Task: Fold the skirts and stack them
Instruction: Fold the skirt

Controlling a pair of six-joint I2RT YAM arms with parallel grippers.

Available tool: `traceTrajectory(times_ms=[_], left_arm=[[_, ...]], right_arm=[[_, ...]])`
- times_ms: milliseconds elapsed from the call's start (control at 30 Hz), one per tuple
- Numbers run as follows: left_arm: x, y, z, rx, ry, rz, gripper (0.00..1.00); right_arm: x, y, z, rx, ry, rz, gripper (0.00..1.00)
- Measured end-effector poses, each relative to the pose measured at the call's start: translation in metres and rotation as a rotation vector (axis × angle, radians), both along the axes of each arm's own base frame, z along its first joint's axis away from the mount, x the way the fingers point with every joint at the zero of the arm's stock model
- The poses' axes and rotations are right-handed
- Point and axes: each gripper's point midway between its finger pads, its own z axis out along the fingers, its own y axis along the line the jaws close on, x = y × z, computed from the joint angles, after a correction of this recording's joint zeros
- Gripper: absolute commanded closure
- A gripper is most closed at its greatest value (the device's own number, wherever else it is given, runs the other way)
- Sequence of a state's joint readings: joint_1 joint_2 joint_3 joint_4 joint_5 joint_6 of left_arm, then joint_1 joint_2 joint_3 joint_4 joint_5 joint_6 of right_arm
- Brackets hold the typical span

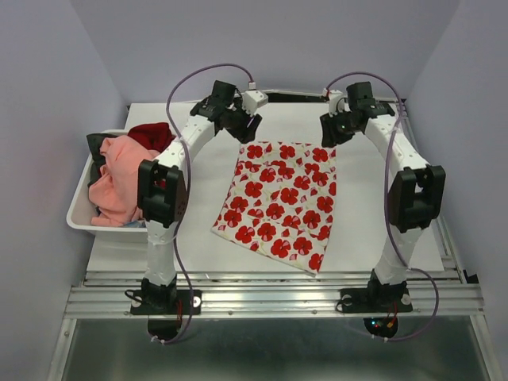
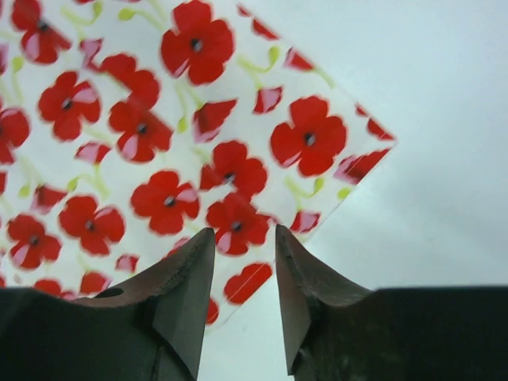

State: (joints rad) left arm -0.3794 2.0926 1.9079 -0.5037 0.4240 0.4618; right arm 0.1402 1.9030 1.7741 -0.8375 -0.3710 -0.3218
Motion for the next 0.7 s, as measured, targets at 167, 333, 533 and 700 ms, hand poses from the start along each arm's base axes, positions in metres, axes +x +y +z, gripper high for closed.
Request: traceTrajectory(times_ms=[167,333,533,700], left_arm=[[0.048,-0.017,0.034,-0.092,-0.107,0.038,0.35],[0.078,-0.024,0.007,-0.139,-0.084,0.096,0.35],[0.099,-0.011,-0.058,-0.142,0.022,0.186,0.35],[0.106,0.005,-0.100,-0.133,0.094,0.244,0.37]], right_arm=[[0.062,-0.006,-0.034,-0.031,-0.030,-0.080,0.60],[0.101,-0.022,-0.084,-0.061,-0.005,-0.139,0.54],[0.115,-0.051,-0.113,-0.090,0.006,-0.194,0.51],[0.120,-0.064,-0.120,-0.105,-0.006,-0.199,0.49]])
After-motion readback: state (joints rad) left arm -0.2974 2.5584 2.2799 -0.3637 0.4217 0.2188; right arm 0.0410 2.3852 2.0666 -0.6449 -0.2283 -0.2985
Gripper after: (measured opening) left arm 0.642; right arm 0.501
